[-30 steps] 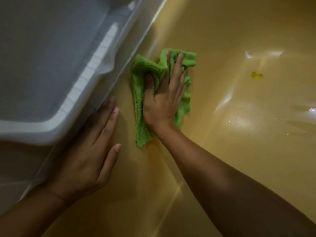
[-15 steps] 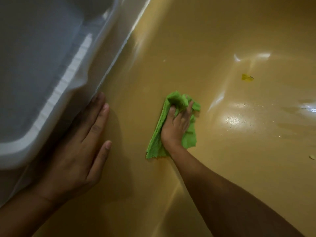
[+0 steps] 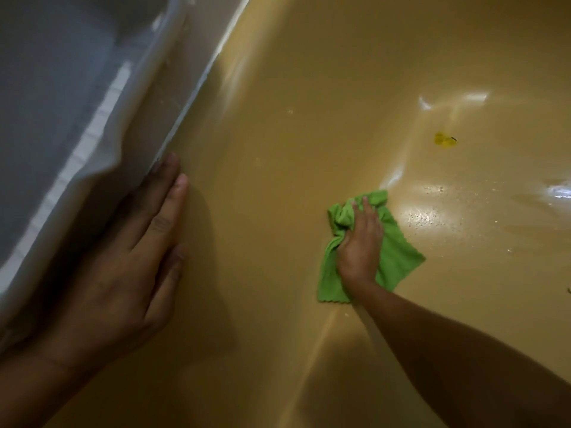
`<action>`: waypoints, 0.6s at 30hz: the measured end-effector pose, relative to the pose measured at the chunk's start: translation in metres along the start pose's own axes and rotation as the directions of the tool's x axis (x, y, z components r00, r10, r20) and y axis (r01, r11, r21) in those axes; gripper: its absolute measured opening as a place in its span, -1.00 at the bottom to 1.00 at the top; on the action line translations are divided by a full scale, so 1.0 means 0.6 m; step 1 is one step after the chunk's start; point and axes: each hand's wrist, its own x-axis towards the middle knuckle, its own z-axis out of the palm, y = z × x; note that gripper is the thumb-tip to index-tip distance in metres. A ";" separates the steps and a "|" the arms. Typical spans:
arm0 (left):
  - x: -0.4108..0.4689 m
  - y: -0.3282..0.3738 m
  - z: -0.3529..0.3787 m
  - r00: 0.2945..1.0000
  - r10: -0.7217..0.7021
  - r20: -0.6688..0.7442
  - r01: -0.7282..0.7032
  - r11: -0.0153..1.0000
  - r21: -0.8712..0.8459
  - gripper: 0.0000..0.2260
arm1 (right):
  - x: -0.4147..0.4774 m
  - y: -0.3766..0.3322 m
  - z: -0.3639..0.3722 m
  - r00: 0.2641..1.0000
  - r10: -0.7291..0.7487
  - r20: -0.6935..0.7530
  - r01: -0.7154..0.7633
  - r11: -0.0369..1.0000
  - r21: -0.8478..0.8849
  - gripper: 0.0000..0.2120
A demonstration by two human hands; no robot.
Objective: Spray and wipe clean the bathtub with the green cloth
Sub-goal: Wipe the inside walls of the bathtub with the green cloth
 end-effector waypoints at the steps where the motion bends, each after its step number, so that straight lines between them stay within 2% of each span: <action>1: 0.004 0.000 0.000 1.000 0.000 0.001 0.000 1.000 -0.002 -0.41 | 0.025 0.004 -0.009 1.000 -0.004 -0.001 0.004 1.000 -0.005 -0.45; 3: 0.011 0.000 0.000 1.000 0.004 0.002 -0.004 1.000 -0.004 -0.41 | 0.070 -0.003 -0.022 1.000 0.022 0.017 -0.023 0.998 0.060 -0.48; 7: 0.028 0.001 0.000 1.000 0.017 0.002 -0.017 1.000 0.001 -0.41 | 0.131 -0.079 -0.026 0.985 0.144 0.093 -0.167 0.931 0.324 -0.43; 11: 0.065 0.006 -0.001 1.000 -0.005 -0.003 0.005 1.000 0.006 -0.41 | 0.107 -0.187 -0.041 0.995 0.034 0.094 -0.079 0.847 0.526 -0.38; 13: 0.078 0.008 -0.001 1.000 -0.016 0.000 0.016 1.000 0.016 -0.42 | 0.067 -0.221 -0.045 0.994 -0.094 0.056 0.048 0.836 0.547 -0.35; 15: 0.085 0.008 0.000 1.000 -0.016 0.000 0.016 0.999 0.030 -0.42 | 0.029 -0.226 -0.036 0.979 -0.197 -0.053 0.196 0.841 0.504 -0.38; 16: 0.086 0.008 0.001 1.000 -0.019 0.004 0.019 0.999 0.034 -0.41 | 0.015 -0.219 -0.026 0.970 -0.216 -0.108 0.241 0.858 0.453 -0.41; 18: 0.090 0.006 0.003 1.000 -0.018 0.014 0.018 0.999 0.027 -0.41 | 0.002 -0.197 -0.012 0.969 -0.172 -0.177 0.228 0.899 0.374 -0.50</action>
